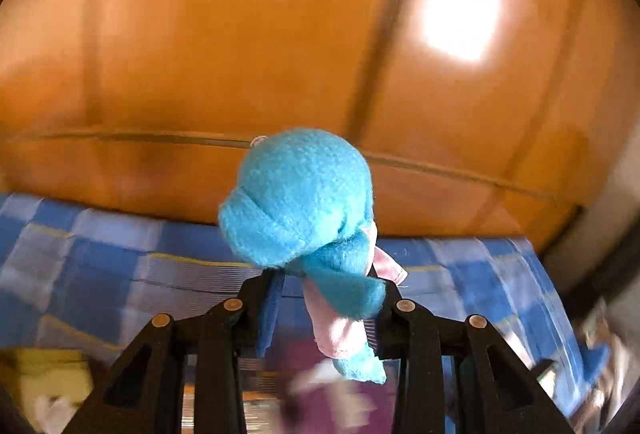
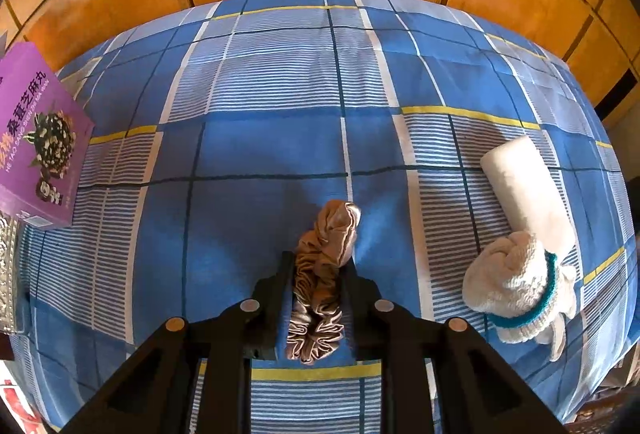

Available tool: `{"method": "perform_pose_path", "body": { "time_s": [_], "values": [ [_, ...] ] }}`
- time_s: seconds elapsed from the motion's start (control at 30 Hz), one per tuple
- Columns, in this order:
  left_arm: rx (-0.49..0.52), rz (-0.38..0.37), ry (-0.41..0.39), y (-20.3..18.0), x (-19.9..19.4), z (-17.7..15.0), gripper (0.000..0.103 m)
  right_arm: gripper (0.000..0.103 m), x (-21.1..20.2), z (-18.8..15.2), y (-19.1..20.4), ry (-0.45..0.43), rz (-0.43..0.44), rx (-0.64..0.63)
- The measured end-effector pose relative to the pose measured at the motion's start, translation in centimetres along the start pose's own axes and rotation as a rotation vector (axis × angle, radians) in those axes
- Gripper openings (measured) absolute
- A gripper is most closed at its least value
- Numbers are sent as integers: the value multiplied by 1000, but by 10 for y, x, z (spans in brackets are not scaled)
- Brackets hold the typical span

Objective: Organize soft objects
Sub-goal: 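Carry the plush toy to the gold tray with the left tool while the right tool holds the scrunchie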

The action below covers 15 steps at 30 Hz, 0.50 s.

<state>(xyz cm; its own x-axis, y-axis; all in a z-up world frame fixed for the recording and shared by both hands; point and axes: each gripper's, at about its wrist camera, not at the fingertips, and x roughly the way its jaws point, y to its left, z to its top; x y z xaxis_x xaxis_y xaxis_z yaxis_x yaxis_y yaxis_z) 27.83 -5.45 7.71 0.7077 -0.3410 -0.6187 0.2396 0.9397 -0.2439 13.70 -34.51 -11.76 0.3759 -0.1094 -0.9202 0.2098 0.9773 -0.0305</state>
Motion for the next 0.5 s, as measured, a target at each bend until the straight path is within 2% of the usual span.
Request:
{"method": "perform_pose_path", "body": {
  "time_s": [0.2,0.5],
  "values": [
    [-75,114,-44,82,-47,-34,36,21,-6,-3,14,-17,-45,-57],
    [-241,262,-77,194,-130,-124,38,21,-7,-4,28,-40,-92,-111]
  ]
}}
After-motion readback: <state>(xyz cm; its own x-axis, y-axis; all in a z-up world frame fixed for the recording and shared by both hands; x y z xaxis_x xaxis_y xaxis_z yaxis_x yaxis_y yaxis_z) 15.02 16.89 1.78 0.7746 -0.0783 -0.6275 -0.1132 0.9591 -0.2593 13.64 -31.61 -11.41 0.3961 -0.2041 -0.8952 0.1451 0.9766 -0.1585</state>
